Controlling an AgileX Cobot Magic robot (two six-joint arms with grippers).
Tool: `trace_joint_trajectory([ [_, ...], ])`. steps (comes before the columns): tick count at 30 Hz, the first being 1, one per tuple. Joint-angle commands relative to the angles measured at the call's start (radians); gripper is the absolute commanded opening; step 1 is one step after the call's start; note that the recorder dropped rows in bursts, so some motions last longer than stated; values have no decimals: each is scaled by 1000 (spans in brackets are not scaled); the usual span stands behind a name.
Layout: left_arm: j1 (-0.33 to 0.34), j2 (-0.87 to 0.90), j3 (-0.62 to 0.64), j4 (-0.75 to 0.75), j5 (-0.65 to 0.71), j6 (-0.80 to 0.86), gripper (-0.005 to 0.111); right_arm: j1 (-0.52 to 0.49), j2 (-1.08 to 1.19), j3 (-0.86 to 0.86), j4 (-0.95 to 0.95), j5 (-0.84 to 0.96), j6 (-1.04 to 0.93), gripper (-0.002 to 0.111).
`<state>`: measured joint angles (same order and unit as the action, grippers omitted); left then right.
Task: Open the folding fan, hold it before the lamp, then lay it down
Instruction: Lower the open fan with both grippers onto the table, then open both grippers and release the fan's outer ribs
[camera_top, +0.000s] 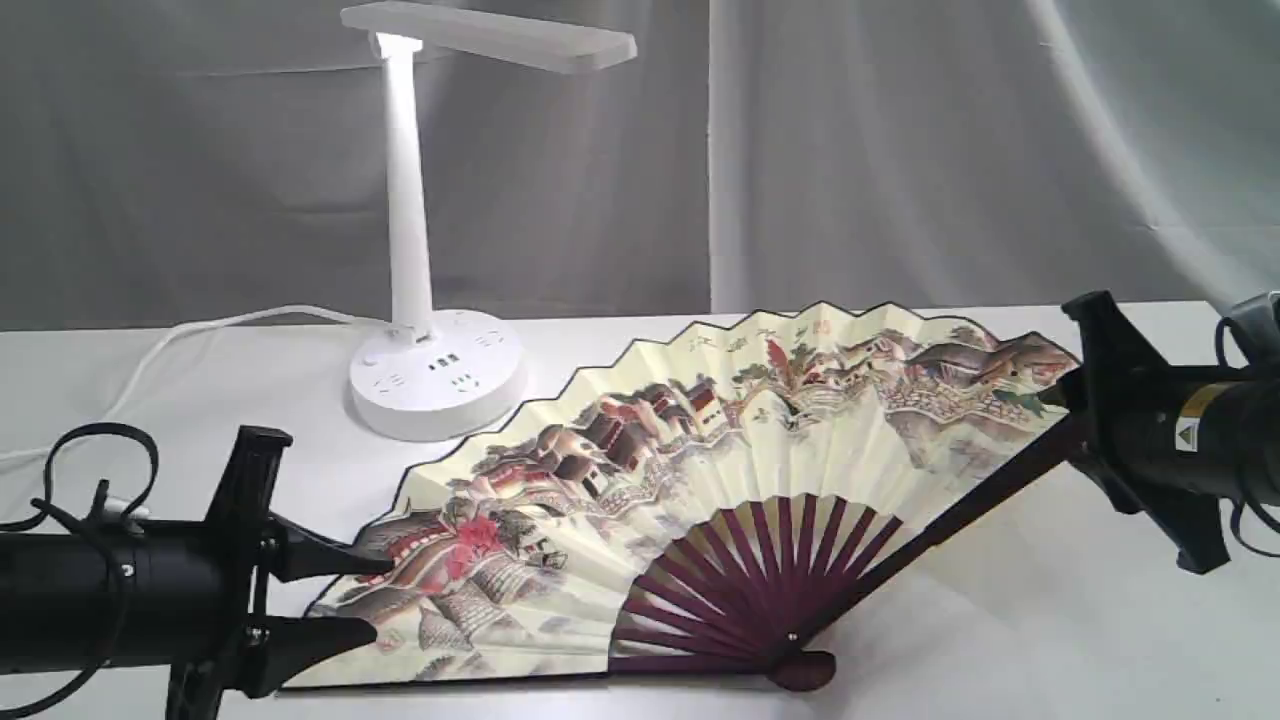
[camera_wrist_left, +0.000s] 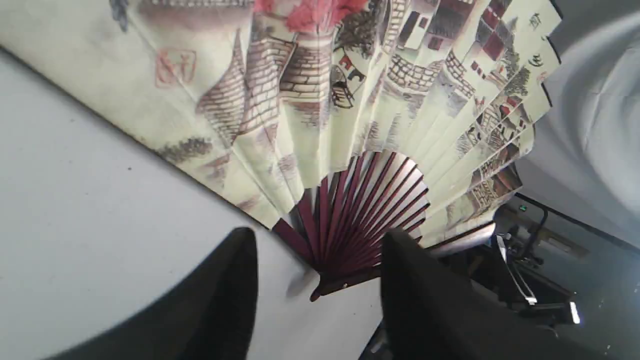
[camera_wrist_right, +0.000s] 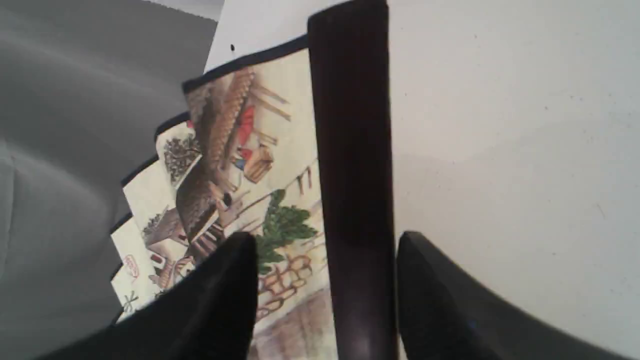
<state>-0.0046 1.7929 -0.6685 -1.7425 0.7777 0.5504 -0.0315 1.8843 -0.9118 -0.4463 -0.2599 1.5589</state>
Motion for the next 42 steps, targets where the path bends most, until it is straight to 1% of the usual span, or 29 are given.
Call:
trace_joint_trajectory([
  [1,0,0,-1,23,-13,10,46,-6,-4,-4,-40,31,-11,50],
  [3,0,0,-1,38,-13,12,51,-6,-4,-4,-40,46,-11,56],
  [4,0,0,-1,47,-13,12,52,-6,-4,-4,-40,60,-11,59],
  [6,0,0,-1,56,-13,32,52,-6,-4,-4,-40,82,-21,63],
  [8,0,0,-1,58,-11,61,52,-6,-4,-4,-40,119,-39,64],
  [12,0,0,-1,79,-11,63,52,-18,-4,-4,-47,179,-101,64],
  [14,0,0,-1,81,4,90,52,-26,-11,-4,-87,202,-116,64],
  [17,6,-1,-1,77,26,104,51,-27,-33,-4,-202,201,-141,64],
  [19,6,-2,-10,85,30,106,48,-27,-49,-4,-300,199,-143,64],
  [21,6,-2,-37,128,49,106,44,-27,-65,-4,-347,199,-143,63],
  [26,6,-2,-126,170,174,101,32,-27,-104,-4,-471,195,-145,60],
  [28,6,-2,-170,210,187,96,27,-27,-123,-4,-514,195,-145,58],
  [30,6,-2,-215,266,187,47,21,-27,-138,-4,-553,195,-145,57],
  [33,6,-2,-287,394,187,24,12,-27,-159,-4,-622,195,-145,51],
  [36,6,-2,-369,575,187,-69,4,-27,-168,-4,-650,195,-145,40],
  [38,6,-2,-426,725,185,-132,0,-27,-171,-4,-671,191,-145,29],
  [42,6,-2,-521,1026,183,-318,0,-27,-171,-4,-713,191,-145,6],
])
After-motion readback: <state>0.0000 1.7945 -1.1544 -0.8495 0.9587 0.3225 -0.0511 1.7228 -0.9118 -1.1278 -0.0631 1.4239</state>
